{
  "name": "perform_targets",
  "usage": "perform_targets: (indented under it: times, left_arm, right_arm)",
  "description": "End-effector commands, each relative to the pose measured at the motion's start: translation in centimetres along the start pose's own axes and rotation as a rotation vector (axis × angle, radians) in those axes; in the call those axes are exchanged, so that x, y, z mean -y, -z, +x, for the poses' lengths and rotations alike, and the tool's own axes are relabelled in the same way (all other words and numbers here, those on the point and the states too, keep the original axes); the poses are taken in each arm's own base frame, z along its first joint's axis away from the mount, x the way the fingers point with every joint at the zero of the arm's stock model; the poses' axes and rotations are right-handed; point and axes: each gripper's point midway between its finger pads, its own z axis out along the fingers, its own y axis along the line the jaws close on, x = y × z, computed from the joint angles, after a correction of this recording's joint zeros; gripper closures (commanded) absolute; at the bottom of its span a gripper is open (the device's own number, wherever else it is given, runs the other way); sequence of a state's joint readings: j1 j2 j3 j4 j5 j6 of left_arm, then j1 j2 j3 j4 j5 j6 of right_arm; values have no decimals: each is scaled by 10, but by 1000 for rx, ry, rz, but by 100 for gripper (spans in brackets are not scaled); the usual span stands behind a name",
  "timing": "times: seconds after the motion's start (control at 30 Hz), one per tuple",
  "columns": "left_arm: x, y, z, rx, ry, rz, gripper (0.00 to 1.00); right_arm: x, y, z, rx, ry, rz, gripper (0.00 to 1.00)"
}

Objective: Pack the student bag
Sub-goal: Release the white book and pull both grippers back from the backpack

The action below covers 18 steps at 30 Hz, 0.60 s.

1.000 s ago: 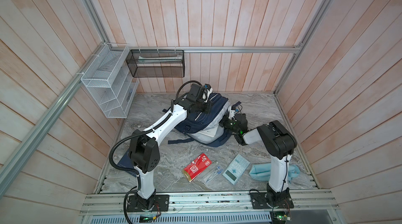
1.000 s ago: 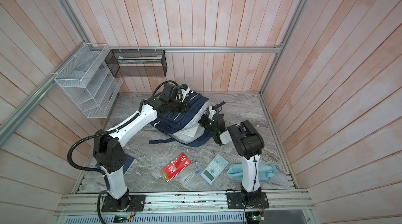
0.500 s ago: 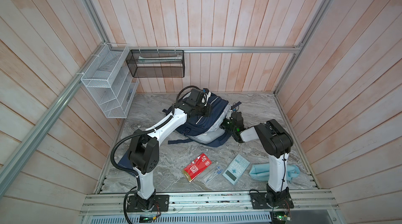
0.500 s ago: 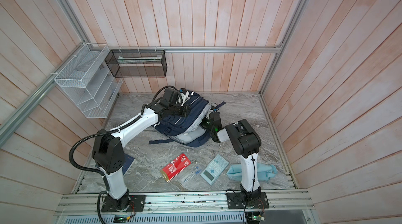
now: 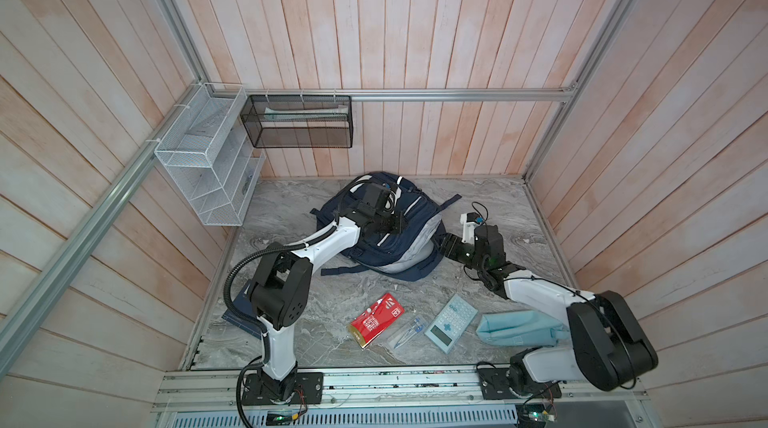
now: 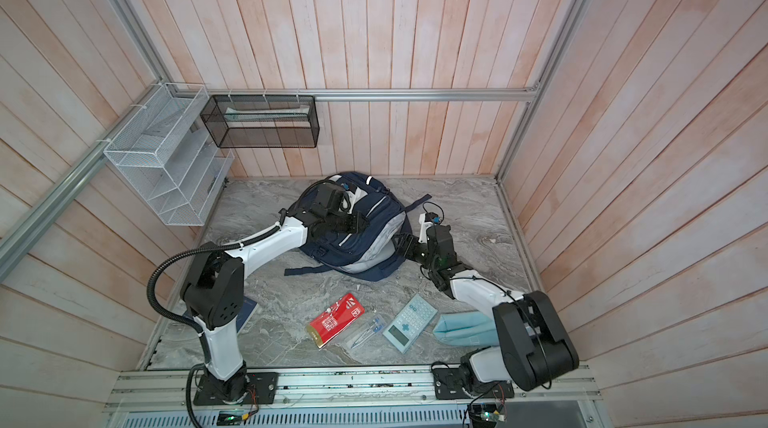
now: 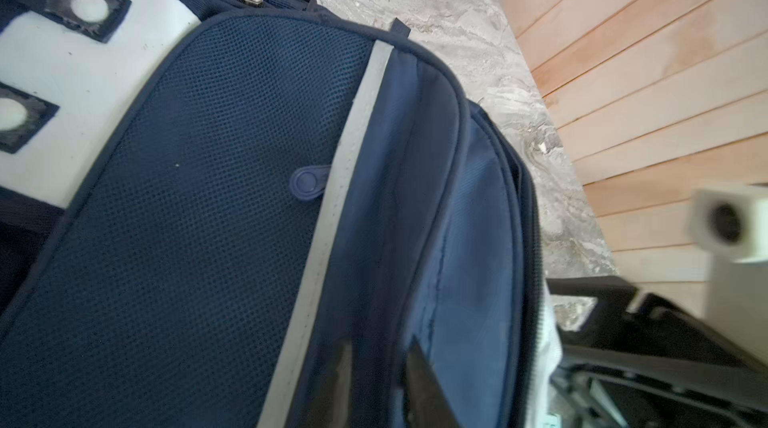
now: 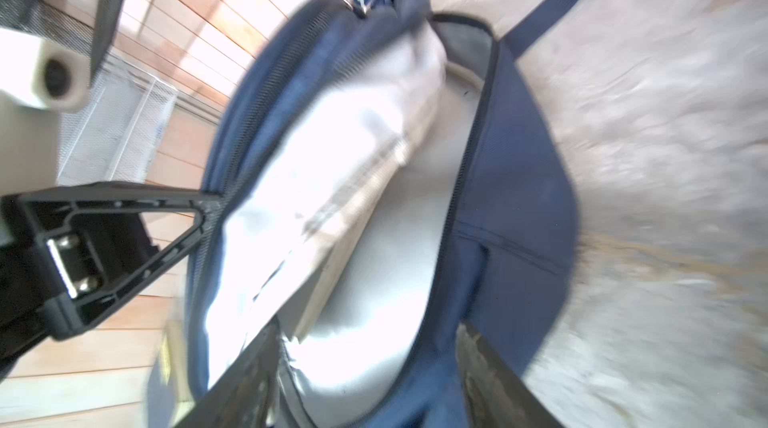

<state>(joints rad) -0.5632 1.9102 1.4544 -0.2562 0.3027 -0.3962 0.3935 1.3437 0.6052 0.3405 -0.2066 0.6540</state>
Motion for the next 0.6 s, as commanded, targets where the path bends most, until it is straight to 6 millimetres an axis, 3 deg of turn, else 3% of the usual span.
perform_targets:
  times: [0.0,0.1,0.13,0.2,0.3,0.47,0.57]
  left_arm:
    - [-10,13,-9,66,40,-12,34]
    - [-13,38,-11,117,74,-6,7]
    - [-14,50,-8,133,89,-1,0]
    - [-27,72,2,165,126,-26,0]
    - [-66,109,29,230,267,-97,0]
    - [-151,179,100,296,555,-339,0]
    - [-179,227,134,351,628,-530,0]
  right_arm:
    - [6,17,-4,27,258,155,22]
    - [-3,20,-15,91,305,117,2]
    - [-8,19,-19,94,301,90,2]
    - [-32,10,-16,54,337,-36,2]
    - [-65,-15,-20,10,397,-97,2]
    - [-130,-57,-9,-23,424,-255,2]
    - [-155,-79,5,-65,415,-332,2]
